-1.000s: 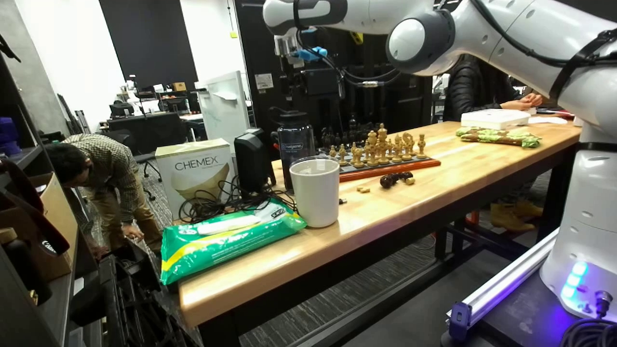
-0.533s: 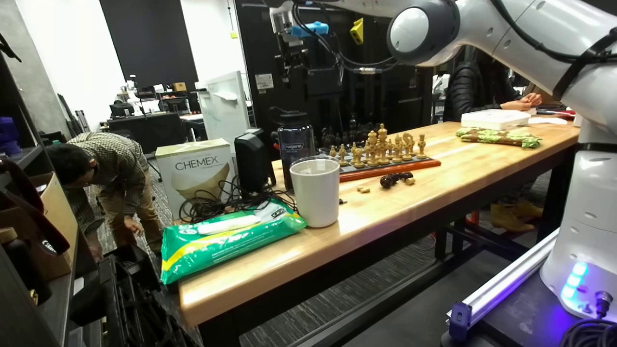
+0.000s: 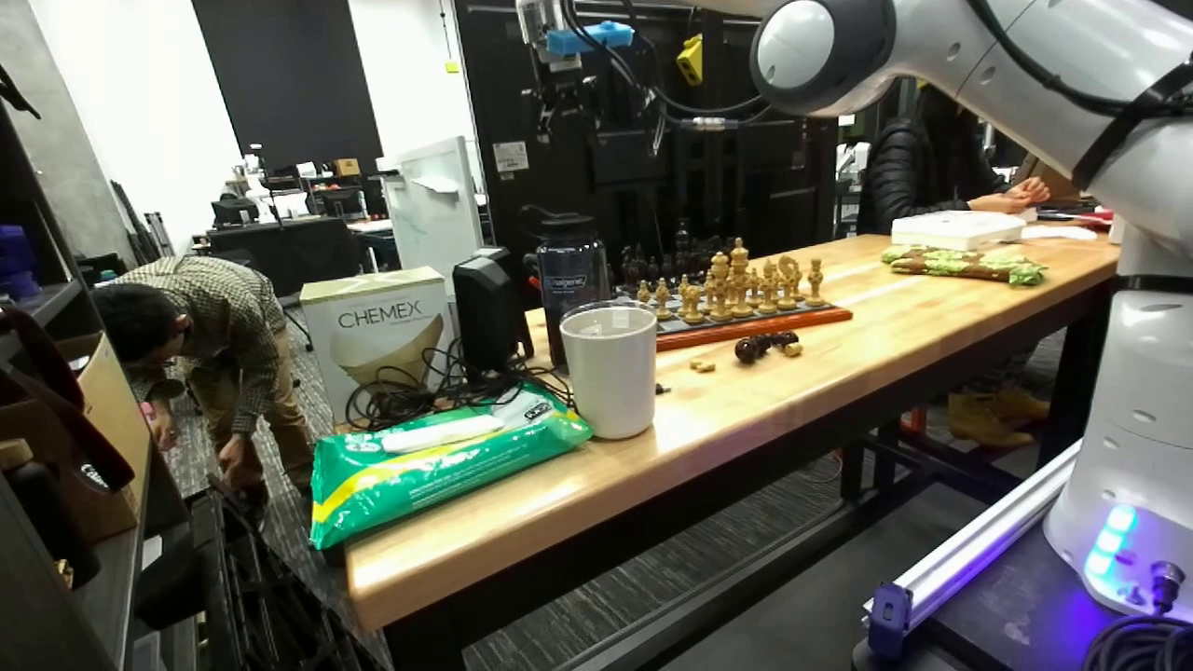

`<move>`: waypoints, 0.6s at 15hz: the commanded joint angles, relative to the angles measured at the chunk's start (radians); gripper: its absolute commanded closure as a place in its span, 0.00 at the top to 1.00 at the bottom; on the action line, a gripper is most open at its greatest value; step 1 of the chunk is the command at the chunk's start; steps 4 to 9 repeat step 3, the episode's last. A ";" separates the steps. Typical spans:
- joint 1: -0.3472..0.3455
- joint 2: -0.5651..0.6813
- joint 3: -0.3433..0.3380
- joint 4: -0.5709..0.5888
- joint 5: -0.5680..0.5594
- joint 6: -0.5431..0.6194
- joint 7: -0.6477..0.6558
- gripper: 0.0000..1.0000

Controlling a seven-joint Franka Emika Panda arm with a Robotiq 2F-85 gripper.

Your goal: Pick up the rook chess piece and put it on the chess board

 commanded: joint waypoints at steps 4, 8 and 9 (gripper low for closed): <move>0.002 -0.012 -0.012 -0.019 0.025 0.035 0.009 1.00; 0.002 -0.012 -0.012 -0.019 0.025 0.035 0.009 1.00; 0.002 -0.012 -0.012 -0.019 0.025 0.035 0.009 1.00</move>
